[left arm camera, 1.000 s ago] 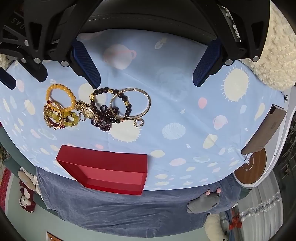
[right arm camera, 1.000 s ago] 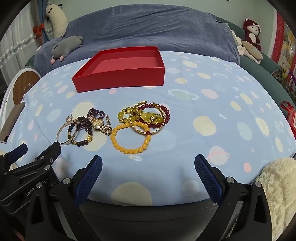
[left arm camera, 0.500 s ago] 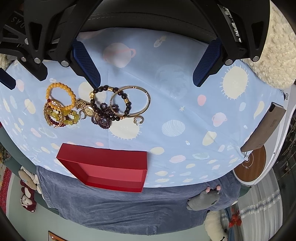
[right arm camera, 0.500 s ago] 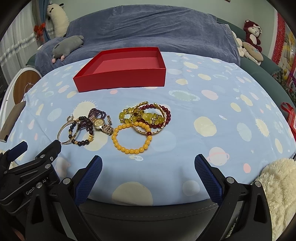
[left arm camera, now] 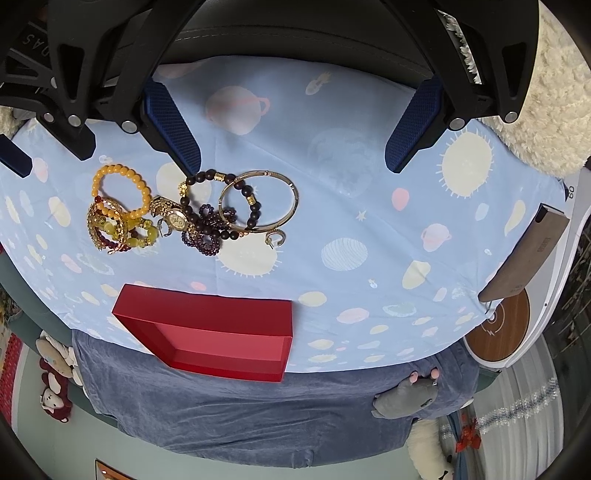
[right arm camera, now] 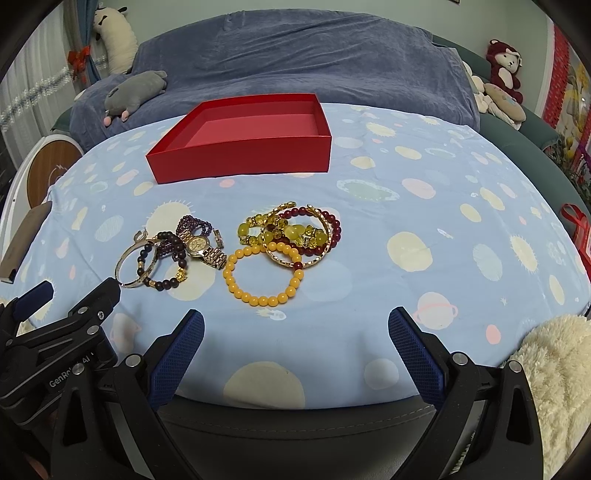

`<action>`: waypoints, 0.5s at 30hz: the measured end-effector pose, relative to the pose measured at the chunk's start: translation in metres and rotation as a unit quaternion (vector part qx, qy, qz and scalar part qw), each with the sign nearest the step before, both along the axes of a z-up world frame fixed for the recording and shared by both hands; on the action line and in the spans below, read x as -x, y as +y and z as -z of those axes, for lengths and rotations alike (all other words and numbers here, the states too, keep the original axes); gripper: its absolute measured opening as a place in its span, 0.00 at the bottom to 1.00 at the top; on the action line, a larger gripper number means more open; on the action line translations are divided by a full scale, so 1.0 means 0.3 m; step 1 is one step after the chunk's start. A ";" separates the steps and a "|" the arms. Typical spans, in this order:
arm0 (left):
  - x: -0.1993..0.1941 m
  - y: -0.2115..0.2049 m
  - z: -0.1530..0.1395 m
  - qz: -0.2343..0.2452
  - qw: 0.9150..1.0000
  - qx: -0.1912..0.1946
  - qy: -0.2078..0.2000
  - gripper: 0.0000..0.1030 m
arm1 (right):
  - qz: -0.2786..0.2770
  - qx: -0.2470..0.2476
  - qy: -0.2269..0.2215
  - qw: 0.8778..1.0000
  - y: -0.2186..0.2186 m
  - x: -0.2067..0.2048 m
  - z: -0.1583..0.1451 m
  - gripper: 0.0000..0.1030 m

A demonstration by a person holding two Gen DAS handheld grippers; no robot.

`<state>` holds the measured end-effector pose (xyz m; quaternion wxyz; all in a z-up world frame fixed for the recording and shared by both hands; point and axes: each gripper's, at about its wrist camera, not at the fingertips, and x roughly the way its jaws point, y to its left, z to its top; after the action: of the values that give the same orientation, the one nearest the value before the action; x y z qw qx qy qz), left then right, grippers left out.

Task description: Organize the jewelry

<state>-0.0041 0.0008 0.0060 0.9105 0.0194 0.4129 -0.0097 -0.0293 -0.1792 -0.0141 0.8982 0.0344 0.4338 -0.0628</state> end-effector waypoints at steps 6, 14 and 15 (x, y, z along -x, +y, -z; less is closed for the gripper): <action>0.000 0.002 0.001 0.000 1.000 0.001 0.002 0.93 | 0.000 0.000 0.000 1.000 -0.001 0.001 0.000 0.93; 0.000 0.003 0.001 -0.001 1.000 0.002 0.002 0.93 | 0.000 0.001 0.000 1.000 0.001 0.000 0.000 0.93; -0.001 0.002 0.001 0.000 1.000 0.001 0.003 0.93 | 0.000 0.001 0.000 1.000 0.000 0.001 0.001 0.93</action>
<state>-0.0040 0.0013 0.0057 0.9094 0.0179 0.4155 -0.0099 -0.0296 -0.1793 -0.0143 0.8982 0.0335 0.4338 -0.0628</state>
